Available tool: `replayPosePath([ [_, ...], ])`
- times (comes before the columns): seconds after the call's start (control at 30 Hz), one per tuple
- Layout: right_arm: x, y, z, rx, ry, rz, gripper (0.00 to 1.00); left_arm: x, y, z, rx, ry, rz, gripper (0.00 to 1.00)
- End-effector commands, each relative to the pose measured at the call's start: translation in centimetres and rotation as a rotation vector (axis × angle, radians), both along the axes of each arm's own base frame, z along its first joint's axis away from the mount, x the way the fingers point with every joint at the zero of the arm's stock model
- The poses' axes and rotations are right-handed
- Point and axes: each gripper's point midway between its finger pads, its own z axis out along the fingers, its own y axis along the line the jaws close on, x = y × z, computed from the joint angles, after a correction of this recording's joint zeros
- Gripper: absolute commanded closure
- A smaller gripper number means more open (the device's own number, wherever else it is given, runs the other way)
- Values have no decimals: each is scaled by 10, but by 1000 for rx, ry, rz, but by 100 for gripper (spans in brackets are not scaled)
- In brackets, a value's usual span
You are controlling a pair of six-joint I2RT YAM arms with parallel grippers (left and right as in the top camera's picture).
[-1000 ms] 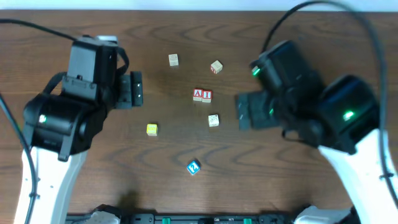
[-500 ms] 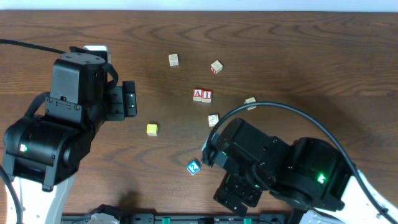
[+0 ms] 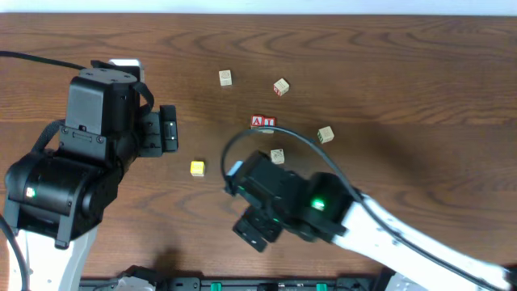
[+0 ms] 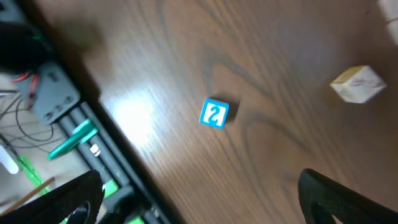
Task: Spell out Ai2
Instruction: 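Withdraw the left arm and move the right gripper over the blue '2' block, then lower the right gripper and grasp the blue '2' block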
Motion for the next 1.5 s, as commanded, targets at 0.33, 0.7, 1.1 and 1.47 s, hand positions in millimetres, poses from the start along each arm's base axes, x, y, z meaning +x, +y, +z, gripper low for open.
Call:
replayPosePath([
  [0.33, 6, 18, -101, -164, 109, -12, 1, 1, 0, -8, 6, 35, 0, 5],
  [0.7, 1, 5, -136, -161, 126, -57, 5, 0, 0, -13, 11, 52, 0, 5],
  [1.1, 14, -3, -149, -136, 121, -140, 27, 1, 0, -14, 12, 55, 0, 5],
  [1.47, 13, 5, -148, -93, 146, -157, 31, 2, -1, -16, 14, 60, 0, 5],
])
